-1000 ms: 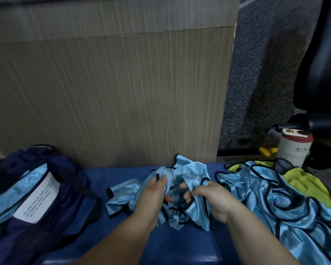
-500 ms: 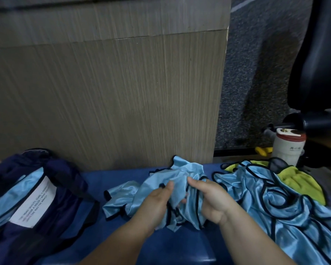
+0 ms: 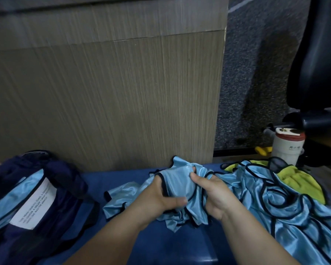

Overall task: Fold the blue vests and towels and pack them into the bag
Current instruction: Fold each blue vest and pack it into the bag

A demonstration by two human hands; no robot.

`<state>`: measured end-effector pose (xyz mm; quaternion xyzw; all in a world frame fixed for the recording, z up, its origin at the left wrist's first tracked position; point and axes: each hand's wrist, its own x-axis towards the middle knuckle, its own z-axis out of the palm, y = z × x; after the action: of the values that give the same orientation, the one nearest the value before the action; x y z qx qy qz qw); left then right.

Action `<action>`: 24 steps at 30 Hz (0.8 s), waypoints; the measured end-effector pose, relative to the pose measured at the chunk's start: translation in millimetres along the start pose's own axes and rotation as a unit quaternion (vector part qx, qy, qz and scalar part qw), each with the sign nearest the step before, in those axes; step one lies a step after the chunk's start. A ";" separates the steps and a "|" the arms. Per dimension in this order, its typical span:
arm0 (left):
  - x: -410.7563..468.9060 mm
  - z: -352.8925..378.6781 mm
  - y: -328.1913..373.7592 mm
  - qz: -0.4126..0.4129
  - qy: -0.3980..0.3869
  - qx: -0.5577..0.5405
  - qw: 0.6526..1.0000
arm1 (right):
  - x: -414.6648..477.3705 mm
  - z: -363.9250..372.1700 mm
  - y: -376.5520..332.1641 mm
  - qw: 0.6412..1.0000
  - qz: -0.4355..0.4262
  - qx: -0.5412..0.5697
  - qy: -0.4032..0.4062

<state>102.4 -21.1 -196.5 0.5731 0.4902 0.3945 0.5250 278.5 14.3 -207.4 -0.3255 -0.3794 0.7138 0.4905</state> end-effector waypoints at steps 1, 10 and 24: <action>-0.6 -0.6 -2.0 -0.014 -0.013 0.037 0.999 | 0.0 -0.5 0.4 1.000 0.000 0.008 -0.006; 3.1 -7.4 13.0 -0.044 0.095 -0.108 0.989 | 4.2 -9.5 4.4 0.999 -0.015 0.035 -0.002; 1.1 -58.4 35.3 -0.035 0.072 -0.116 0.990 | -0.7 -25.7 -1.5 0.885 0.170 -0.431 -0.050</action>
<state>51.4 -6.3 -153.6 0.4611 0.4977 0.4697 0.5648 300.8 19.7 -218.8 -0.5282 -0.6127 0.5675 0.1537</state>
